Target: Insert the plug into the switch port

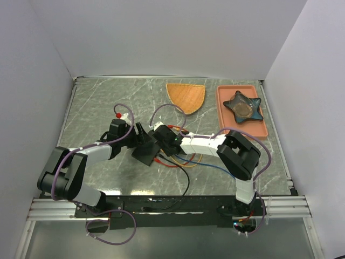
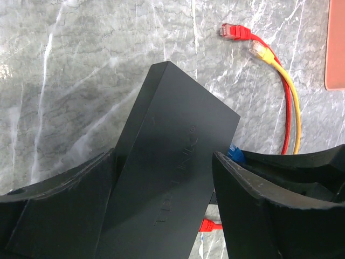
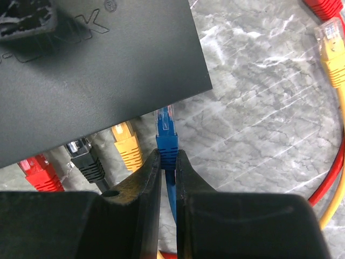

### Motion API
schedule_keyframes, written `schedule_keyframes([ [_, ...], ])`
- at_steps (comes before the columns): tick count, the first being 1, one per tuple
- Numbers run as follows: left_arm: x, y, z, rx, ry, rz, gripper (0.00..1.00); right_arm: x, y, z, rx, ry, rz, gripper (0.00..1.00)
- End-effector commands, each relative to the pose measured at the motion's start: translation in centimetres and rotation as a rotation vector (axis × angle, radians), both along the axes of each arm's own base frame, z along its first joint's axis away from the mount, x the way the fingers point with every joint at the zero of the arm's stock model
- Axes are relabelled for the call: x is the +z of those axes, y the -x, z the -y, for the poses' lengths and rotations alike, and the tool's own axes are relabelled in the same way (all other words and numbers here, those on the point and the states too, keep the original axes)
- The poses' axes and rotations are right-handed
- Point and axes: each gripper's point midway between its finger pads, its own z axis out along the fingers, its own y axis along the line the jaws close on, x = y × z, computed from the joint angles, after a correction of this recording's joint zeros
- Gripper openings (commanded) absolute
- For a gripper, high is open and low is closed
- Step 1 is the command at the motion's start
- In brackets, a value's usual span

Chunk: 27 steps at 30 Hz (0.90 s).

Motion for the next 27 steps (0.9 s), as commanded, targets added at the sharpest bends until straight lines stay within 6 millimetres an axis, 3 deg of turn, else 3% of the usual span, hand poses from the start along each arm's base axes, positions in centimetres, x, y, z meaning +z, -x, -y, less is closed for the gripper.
schedule_keyframes([
  [1,1.3,-0.1,1.2,-0.048,0.024,0.029,0.76,2.2,-2.2,-1.3,-0.056,-0.043,0.090,0.00],
  [12,2.0,0.3,2.2,-0.110,0.048,0.067,0.75,3.5,-1.6,-3.6,0.121,-0.124,0.136,0.00],
  [18,3.4,1.2,3.2,-0.188,0.068,0.142,0.76,4.0,0.3,-5.4,0.266,-0.137,0.163,0.00],
  [22,3.4,1.1,2.7,-0.165,0.045,0.152,0.78,4.0,1.9,-6.2,0.337,-0.136,0.194,0.00],
  [27,2.4,0.4,1.1,-0.067,-0.026,0.119,0.84,3.9,2.1,-6.1,0.342,-0.131,0.197,0.00],
])
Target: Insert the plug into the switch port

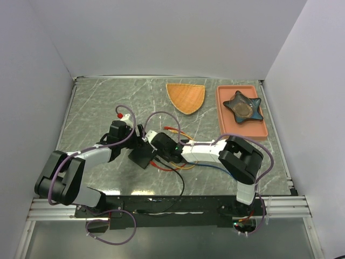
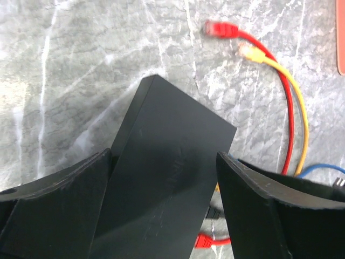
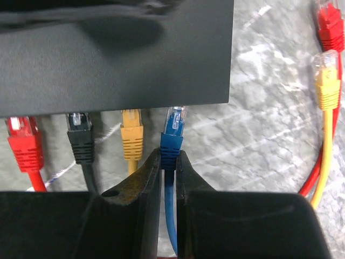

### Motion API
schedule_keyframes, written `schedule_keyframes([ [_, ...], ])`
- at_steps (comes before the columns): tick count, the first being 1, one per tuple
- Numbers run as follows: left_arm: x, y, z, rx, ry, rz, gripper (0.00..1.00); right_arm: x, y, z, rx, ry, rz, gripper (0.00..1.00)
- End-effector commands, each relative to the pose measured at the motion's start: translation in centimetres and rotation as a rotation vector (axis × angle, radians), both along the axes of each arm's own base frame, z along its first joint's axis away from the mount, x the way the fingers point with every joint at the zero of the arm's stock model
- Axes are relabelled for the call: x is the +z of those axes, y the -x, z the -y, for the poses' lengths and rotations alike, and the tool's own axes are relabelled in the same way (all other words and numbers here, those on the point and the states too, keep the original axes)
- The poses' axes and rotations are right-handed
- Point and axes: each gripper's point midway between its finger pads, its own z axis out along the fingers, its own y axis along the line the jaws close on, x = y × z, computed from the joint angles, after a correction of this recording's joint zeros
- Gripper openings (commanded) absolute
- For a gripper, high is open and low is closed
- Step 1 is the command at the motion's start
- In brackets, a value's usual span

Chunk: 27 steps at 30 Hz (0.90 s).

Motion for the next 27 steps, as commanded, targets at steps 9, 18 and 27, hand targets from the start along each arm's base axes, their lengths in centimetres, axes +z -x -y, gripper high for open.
schedule_keyframes([
  [9,0.8,-0.8,0.4,0.036,0.002,0.022,0.80,2.2,-0.5,-2.9,-0.040,-0.091,0.028,0.00],
  [18,0.2,-0.8,0.8,0.025,0.010,0.006,0.72,1.7,0.5,-2.7,-0.092,-0.159,-0.071,0.00],
  [27,0.0,-0.7,1.0,0.015,0.017,0.001,0.67,3.0,0.2,-2.5,-0.097,-0.274,-0.094,0.00],
])
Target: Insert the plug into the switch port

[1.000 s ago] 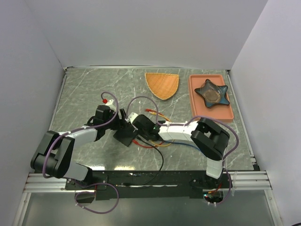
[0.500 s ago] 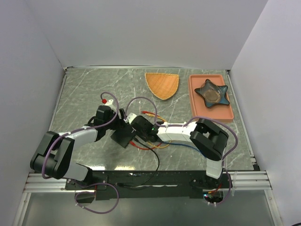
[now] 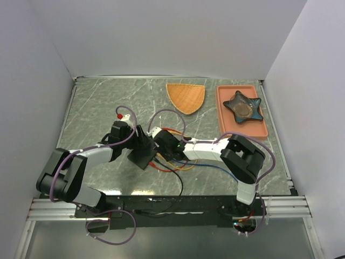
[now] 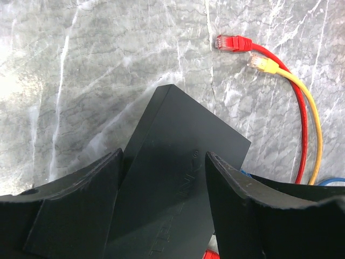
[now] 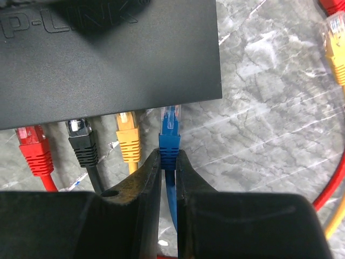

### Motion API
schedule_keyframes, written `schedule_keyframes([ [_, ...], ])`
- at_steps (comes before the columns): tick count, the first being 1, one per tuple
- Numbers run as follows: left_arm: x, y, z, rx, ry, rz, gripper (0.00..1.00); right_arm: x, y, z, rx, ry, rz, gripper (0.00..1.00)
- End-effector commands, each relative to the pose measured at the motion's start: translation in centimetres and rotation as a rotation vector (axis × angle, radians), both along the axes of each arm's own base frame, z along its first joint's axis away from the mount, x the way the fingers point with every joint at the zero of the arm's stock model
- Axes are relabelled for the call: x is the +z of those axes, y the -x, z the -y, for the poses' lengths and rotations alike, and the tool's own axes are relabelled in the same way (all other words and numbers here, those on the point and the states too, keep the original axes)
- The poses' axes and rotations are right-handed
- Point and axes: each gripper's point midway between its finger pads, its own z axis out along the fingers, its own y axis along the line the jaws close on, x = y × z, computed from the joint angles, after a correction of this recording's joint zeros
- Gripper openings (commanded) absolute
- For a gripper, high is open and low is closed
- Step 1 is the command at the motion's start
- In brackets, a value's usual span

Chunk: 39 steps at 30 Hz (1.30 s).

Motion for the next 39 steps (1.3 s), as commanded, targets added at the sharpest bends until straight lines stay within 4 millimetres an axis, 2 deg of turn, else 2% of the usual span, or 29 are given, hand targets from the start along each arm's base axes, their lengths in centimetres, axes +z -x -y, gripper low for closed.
schedule_keyframes([
  [1,1.0,-0.1,1.7,-0.045,0.061,0.007,0.67,2.9,-0.1,-1.9,0.013,-0.167,0.014,0.00],
  [6,0.8,-0.1,1.9,-0.051,0.067,0.001,0.66,4.3,0.2,-2.6,0.064,-0.240,0.027,0.00],
  [8,0.8,-0.2,1.9,-0.052,0.068,0.002,0.65,4.2,0.7,-2.4,0.075,-0.248,0.013,0.00],
  [9,0.8,-0.1,1.9,-0.054,0.069,0.001,0.65,4.8,0.3,-2.9,0.076,-0.287,0.032,0.00],
  [10,0.8,-0.1,2.0,-0.054,0.074,0.002,0.65,4.4,0.5,-2.6,0.086,-0.297,0.013,0.00],
  [15,0.6,-0.1,2.0,-0.056,0.075,-0.002,0.64,5.5,0.9,-2.5,0.108,-0.407,-0.002,0.00],
  [20,0.6,0.0,2.2,-0.066,0.084,0.000,0.63,5.1,0.2,-2.0,0.075,-0.402,-0.020,0.00],
  [23,0.8,0.1,2.5,-0.077,0.094,0.006,0.62,4.7,0.2,-2.3,0.081,-0.398,-0.031,0.00],
  [33,2.0,0.7,4.1,-0.154,0.114,0.054,0.61,4.0,-1.5,-3.0,0.032,-0.313,-0.058,0.00],
  [39,2.2,1.1,4.9,-0.193,0.119,0.061,0.61,3.3,-1.5,-3.2,0.046,-0.309,-0.052,0.00],
])
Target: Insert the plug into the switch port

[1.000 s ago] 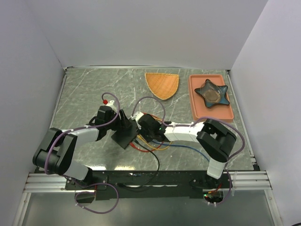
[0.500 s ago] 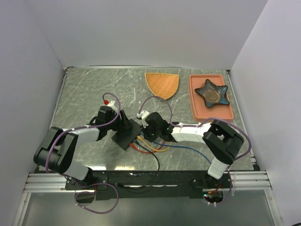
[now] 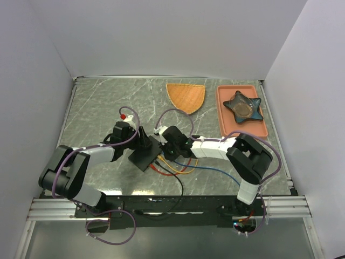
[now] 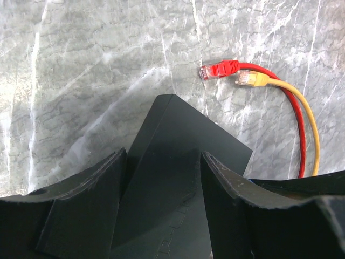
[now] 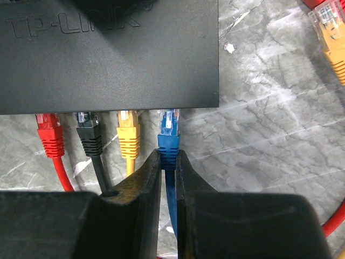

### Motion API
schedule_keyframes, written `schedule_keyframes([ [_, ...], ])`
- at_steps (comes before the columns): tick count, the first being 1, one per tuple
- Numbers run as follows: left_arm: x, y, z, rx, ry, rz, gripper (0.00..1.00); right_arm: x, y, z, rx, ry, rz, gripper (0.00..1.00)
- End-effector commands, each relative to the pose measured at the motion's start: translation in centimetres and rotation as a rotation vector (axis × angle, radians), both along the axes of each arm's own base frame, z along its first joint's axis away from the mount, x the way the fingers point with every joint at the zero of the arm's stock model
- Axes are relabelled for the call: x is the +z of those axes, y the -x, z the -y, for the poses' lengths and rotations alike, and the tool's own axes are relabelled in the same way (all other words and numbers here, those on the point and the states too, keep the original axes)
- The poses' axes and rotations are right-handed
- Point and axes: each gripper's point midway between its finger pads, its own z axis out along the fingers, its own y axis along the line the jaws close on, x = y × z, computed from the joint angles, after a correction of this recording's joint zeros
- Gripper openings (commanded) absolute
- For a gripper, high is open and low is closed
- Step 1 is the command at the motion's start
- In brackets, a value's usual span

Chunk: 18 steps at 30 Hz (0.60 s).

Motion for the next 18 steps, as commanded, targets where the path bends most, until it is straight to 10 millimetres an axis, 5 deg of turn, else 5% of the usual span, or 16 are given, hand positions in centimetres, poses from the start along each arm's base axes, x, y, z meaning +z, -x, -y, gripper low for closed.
schedule_keyframes([
  [1,2.7,0.9,3.8,-0.143,0.107,0.058,0.61,3.4,-2.8,-3.6,0.004,-0.148,0.116,0.00],
  [18,0.2,3.4,5.7,-0.235,0.123,-0.013,0.58,5.2,-2.9,-7.1,0.086,-0.307,0.209,0.00],
])
